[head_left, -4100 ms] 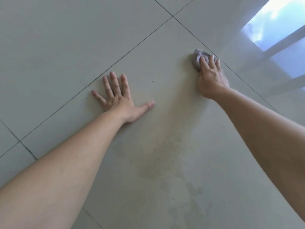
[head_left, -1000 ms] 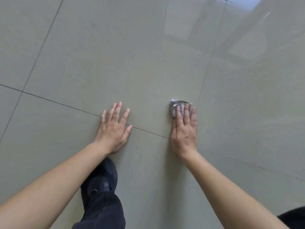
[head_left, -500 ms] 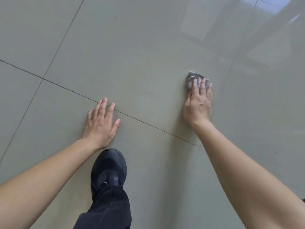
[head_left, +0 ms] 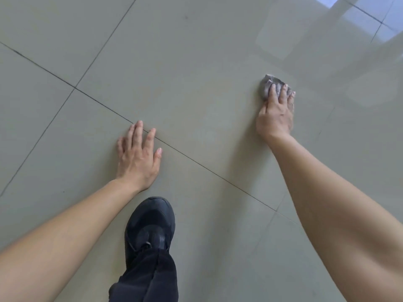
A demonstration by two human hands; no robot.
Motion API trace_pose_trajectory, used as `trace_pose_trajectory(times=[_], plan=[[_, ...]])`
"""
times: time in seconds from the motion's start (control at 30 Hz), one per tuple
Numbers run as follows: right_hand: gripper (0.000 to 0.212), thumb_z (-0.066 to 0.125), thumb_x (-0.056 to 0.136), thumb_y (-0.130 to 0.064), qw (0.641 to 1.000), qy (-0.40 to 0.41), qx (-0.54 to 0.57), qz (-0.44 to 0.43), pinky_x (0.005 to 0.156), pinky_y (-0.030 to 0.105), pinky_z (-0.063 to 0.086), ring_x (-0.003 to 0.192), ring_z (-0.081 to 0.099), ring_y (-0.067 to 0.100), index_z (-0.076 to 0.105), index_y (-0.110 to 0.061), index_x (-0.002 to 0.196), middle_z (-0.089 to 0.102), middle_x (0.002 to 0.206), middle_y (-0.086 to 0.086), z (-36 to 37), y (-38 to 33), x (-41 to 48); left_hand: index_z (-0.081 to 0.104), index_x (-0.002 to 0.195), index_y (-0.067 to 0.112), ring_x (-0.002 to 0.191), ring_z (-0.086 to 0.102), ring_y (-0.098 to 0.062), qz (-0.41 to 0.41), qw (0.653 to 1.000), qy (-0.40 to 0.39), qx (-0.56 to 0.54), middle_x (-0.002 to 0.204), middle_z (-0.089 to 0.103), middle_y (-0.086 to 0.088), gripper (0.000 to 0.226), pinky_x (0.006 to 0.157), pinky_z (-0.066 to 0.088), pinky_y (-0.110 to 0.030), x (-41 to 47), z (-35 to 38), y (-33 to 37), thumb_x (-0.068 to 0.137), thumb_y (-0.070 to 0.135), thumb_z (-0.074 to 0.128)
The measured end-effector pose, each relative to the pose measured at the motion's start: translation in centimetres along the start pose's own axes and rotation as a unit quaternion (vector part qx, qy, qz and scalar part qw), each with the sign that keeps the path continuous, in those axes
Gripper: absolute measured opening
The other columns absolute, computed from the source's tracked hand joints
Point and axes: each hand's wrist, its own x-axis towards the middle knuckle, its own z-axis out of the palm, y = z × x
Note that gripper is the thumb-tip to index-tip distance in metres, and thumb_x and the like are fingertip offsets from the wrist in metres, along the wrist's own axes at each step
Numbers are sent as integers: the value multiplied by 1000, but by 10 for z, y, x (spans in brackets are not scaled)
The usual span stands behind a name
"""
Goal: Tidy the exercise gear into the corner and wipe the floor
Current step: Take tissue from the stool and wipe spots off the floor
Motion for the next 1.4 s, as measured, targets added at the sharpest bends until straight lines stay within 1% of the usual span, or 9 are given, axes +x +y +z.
trace_pose_trajectory(times=[0.13, 0.37, 0.57, 0.67, 1.0, 1.1, 1.23, 1.3, 1.4], plan=[[64, 41, 95, -9, 976, -25, 12, -214, 125, 43, 4, 153, 0, 34, 25, -19, 157, 11, 166, 10, 47, -53, -70, 34, 150, 12, 148, 15, -36, -49, 999, 18, -7, 161, 17, -19, 61, 116, 16, -58, 8, -4, -18, 96, 41, 29], [61, 31, 97, -13, 807, -156, -114, -558, 125, 40, 3, 153, 6, 27, 26, -26, 156, 15, 165, 2, 53, -46, -107, 34, 150, 11, 147, 17, -36, -76, 996, 30, -18, 161, 18, -19, 62, 114, 17, -58, 13, -6, -39, 94, 39, 29], [59, 36, 101, -13, 955, -49, -89, -277, 125, 41, 6, 153, 5, 31, 23, -25, 157, 12, 166, 5, 13, -52, 10, 35, 150, 12, 148, 14, -35, -80, 996, 33, -19, 162, 15, -19, 55, 116, 15, -58, 15, -5, -40, 100, 34, 36], [66, 34, 96, -8, 981, -29, -61, -180, 124, 39, 2, 153, -1, 34, 17, -21, 158, 7, 166, 10, 25, -87, 14, 33, 149, 10, 149, 13, -34, -93, 994, 44, -21, 162, 15, -18, 58, 116, 14, -58, 18, -7, -44, 98, 36, 30], [59, 29, 97, -15, 749, -175, -119, -628, 125, 40, 8, 153, 12, 27, 30, -24, 155, 19, 164, 5, 70, -107, -66, 23, 154, 11, 150, 8, -32, -188, 978, 68, -63, 164, 10, -14, 55, 117, 11, -56, 27, -16, -61, 102, 26, 35], [50, 37, 103, -13, 835, -73, -98, -537, 122, 47, 20, 150, 24, 31, 38, -23, 152, 29, 161, 7, 54, -112, 8, 18, 156, 15, 151, 5, -30, -192, 978, 54, -55, 165, 6, -10, 56, 118, 9, -55, 25, -16, -66, 103, 28, 31], [66, 35, 96, -10, 985, -21, -41, -167, 124, 40, 4, 153, 1, 34, 19, -22, 158, 8, 167, 10, 33, -145, 51, 13, 157, 18, 151, 2, -29, -184, 981, 32, -45, 165, 0, -8, 56, 119, 8, -54, 24, -14, -74, 104, 32, 27], [64, 31, 97, -10, 981, -25, -36, -188, 124, 39, 2, 153, -2, 36, 17, -21, 159, 6, 166, 12, 47, -171, 31, 12, 157, 17, 151, 1, -29, -182, 982, 29, -40, 165, 0, -8, 56, 119, 8, -54, 26, -16, -78, 104, 32, 26], [61, 24, 95, -10, 900, -73, -40, -428, 124, 43, 12, 151, 9, 40, 32, -21, 154, 20, 164, 13, 79, -190, -34, 12, 157, 15, 151, 1, -28, -204, 977, 39, -47, 165, 0, -8, 57, 119, 8, -54, 30, -20, -85, 104, 29, 28]])
